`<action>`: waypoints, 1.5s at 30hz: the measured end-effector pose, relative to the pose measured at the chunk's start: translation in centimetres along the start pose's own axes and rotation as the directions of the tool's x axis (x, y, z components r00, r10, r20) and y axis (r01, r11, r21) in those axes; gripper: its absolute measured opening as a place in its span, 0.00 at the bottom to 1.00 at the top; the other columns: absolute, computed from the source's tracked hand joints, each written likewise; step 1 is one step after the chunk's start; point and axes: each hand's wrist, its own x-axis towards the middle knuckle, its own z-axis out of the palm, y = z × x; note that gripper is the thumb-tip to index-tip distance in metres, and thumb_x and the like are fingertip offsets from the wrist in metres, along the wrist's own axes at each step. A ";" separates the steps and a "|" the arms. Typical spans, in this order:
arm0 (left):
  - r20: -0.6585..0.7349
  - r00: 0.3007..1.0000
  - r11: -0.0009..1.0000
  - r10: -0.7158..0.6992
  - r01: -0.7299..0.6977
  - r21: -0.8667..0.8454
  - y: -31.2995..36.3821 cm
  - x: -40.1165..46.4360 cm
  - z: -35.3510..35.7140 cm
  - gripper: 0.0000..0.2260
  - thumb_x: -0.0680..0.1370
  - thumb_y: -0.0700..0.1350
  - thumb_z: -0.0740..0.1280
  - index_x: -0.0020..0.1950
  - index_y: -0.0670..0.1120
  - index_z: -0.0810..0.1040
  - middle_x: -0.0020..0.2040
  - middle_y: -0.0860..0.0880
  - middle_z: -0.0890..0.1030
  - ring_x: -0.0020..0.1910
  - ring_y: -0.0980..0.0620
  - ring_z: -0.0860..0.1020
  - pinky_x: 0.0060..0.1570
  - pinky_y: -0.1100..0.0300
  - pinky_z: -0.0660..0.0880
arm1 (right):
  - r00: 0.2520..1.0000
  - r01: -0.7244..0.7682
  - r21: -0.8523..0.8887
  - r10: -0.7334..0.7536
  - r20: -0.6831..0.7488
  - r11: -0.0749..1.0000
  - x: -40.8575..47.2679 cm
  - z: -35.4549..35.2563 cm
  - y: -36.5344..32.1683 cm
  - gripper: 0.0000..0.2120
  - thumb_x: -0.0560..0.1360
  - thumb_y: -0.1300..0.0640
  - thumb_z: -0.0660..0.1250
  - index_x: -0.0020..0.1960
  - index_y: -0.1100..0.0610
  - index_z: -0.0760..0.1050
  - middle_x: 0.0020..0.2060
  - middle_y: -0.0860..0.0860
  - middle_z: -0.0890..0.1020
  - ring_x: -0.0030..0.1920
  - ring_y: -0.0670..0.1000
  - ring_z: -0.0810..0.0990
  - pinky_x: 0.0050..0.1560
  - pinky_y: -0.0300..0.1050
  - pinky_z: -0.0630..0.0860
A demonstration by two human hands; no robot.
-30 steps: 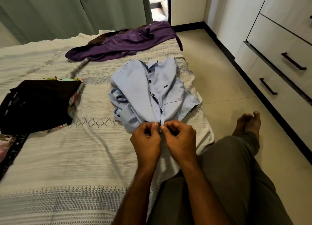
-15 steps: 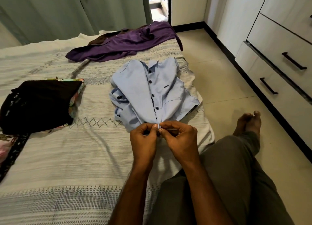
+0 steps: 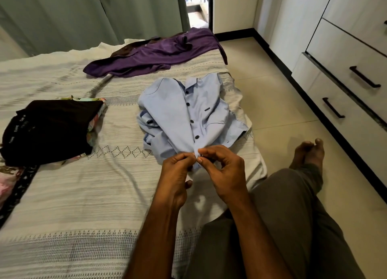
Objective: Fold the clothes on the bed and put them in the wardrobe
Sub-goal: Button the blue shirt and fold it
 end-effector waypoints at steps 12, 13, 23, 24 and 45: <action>-0.061 0.932 0.915 0.358 -0.338 0.221 -0.3 0.1 0.7 0.10 0.81 0.43 0.68 0.44 0.45 0.86 0.38 0.47 0.85 0.40 0.52 0.83 0.43 0.56 0.78 | 0.997 -0.003 -0.027 0.001 -0.072 1.000 0.0 0.5 -0.6 0.09 0.75 0.62 0.75 0.53 0.51 0.82 0.46 0.44 0.84 0.48 0.43 0.83 0.48 0.35 0.79; -0.072 0.933 0.920 0.351 -0.330 0.211 -0.2 0.1 0.7 0.11 0.82 0.44 0.67 0.42 0.44 0.86 0.37 0.47 0.84 0.39 0.54 0.81 0.41 0.59 0.77 | 0.997 0.000 -0.039 -0.003 -0.078 0.999 0.1 0.4 -0.6 0.09 0.75 0.62 0.75 0.53 0.52 0.83 0.46 0.44 0.84 0.47 0.43 0.83 0.48 0.35 0.79; -0.099 0.930 0.927 0.353 -0.334 0.170 0.1 -0.4 0.8 0.07 0.79 0.39 0.70 0.42 0.42 0.86 0.38 0.46 0.85 0.41 0.51 0.84 0.43 0.58 0.78 | 0.997 -0.044 0.021 0.045 -0.058 0.999 0.1 0.3 -0.5 0.10 0.73 0.63 0.76 0.53 0.54 0.84 0.46 0.48 0.85 0.47 0.45 0.84 0.48 0.38 0.80; -0.087 0.936 0.934 0.341 -0.327 0.145 0.0 -0.3 0.9 0.08 0.79 0.39 0.69 0.43 0.42 0.85 0.38 0.44 0.85 0.41 0.49 0.84 0.44 0.56 0.79 | 0.992 -0.099 0.108 0.106 -0.063 0.989 0.1 0.2 -0.5 0.10 0.73 0.64 0.76 0.53 0.53 0.84 0.46 0.48 0.86 0.48 0.47 0.85 0.49 0.42 0.81; -0.036 0.896 0.853 0.443 -0.409 0.325 -2.0 0.1 1.5 0.12 0.81 0.41 0.66 0.39 0.43 0.82 0.34 0.47 0.82 0.36 0.48 0.80 0.36 0.59 0.75 | 0.950 -0.303 0.093 0.308 -0.054 0.949 0.3 0.0 -0.5 0.06 0.73 0.66 0.73 0.41 0.57 0.81 0.34 0.48 0.84 0.36 0.46 0.83 0.40 0.40 0.79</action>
